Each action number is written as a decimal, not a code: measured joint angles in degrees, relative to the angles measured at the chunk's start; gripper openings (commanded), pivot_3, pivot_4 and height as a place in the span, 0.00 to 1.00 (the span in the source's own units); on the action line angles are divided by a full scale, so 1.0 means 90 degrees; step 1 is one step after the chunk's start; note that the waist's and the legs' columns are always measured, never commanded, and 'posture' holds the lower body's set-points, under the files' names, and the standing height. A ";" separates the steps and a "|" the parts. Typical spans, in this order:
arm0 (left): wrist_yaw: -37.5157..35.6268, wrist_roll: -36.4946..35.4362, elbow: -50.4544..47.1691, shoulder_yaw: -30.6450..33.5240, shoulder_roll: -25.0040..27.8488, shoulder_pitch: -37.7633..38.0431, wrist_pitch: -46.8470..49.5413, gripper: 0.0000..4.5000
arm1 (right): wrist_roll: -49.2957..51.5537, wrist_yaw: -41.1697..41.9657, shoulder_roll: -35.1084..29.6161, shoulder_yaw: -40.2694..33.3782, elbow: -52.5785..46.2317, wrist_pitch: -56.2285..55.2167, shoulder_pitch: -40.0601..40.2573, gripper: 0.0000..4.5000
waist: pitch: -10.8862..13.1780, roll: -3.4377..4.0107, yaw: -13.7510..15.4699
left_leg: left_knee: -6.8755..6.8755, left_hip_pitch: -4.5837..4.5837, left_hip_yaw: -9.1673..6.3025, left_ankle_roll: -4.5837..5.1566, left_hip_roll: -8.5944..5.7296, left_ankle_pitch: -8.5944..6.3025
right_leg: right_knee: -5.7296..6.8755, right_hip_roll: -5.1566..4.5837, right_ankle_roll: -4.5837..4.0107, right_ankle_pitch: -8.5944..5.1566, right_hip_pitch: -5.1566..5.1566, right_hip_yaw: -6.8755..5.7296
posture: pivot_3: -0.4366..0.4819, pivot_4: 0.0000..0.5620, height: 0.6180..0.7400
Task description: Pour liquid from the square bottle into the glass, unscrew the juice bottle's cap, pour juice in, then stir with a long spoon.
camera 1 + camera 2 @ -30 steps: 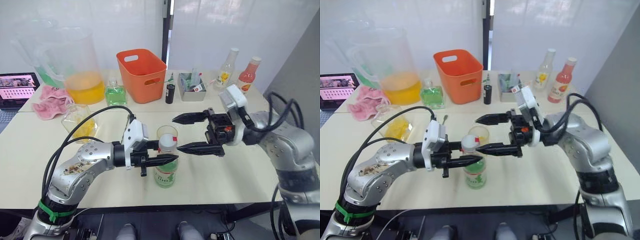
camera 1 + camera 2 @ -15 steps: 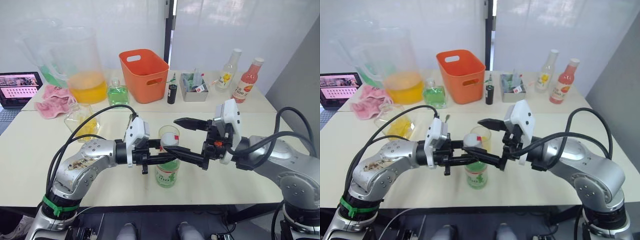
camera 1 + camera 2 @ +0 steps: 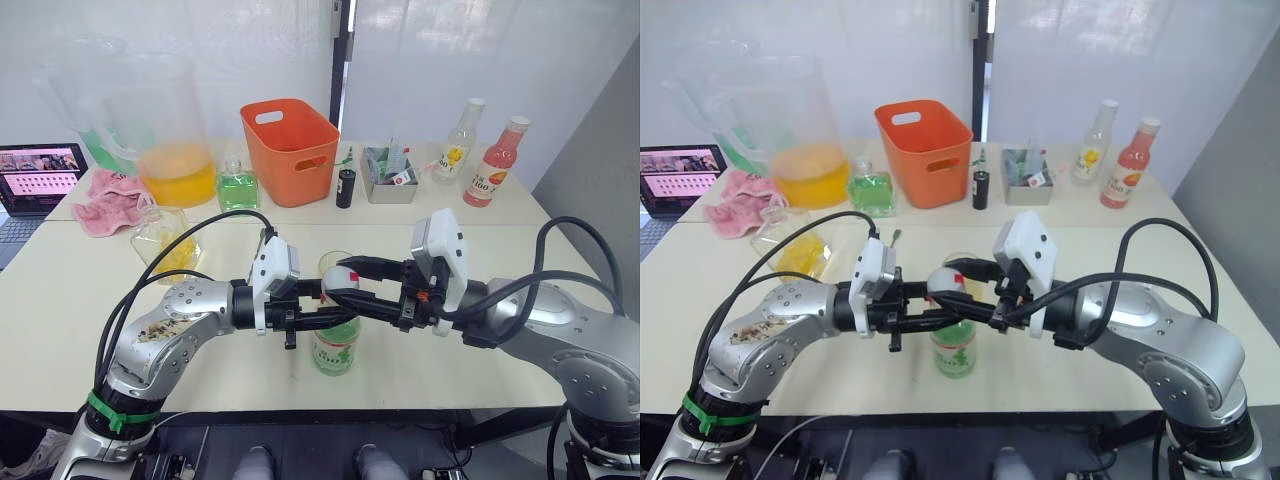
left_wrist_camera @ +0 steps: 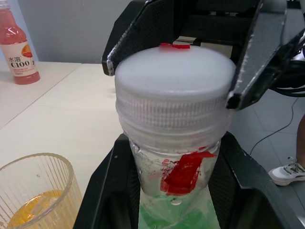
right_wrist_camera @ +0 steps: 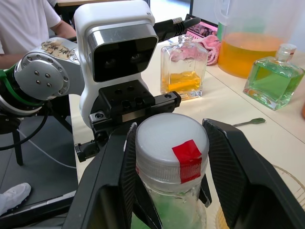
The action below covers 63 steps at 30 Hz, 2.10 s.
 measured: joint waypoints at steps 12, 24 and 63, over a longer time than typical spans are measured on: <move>-0.0050 0.0022 -0.0333 0.0036 0.0304 0.0170 -0.0060 0.31 | -0.1446 0.4301 -0.0098 0.1245 0.2691 -0.2035 -0.1356 0.37 | -0.0002 -0.0001 -0.0090 | -0.0007 0.0003 0.0003 0.0001 0.0003 -0.0001 | -0.0006 0.0002 0.0008 0.0007 -0.0003 -0.0002 | 0.48 0.27 1.00; -0.0050 -0.0082 -0.0527 0.0234 0.0571 0.0269 0.0094 0.31 | -0.2265 0.6944 0.0572 0.2531 0.5430 -0.3806 -0.3250 0.37 | -0.0001 0.0001 -0.0179 | -0.0014 0.0004 -0.0003 0.0000 0.0008 -0.0001 | 0.0013 0.0008 0.0031 0.0019 -0.0010 -0.0010 | 0.48 0.27 1.00; 0.0077 -0.0131 -0.0144 0.0028 0.0095 -0.0063 0.0347 0.31 | 0.0255 0.0977 -0.0266 -0.0462 0.0432 -0.0077 -0.0046 0.99 | -0.0001 0.0001 0.0017 | -0.0002 -0.0001 -0.0003 0.0004 0.0000 -0.0004 | 0.0002 0.0002 -0.0002 -0.0010 -0.0001 -0.0005 | 0.48 0.27 1.00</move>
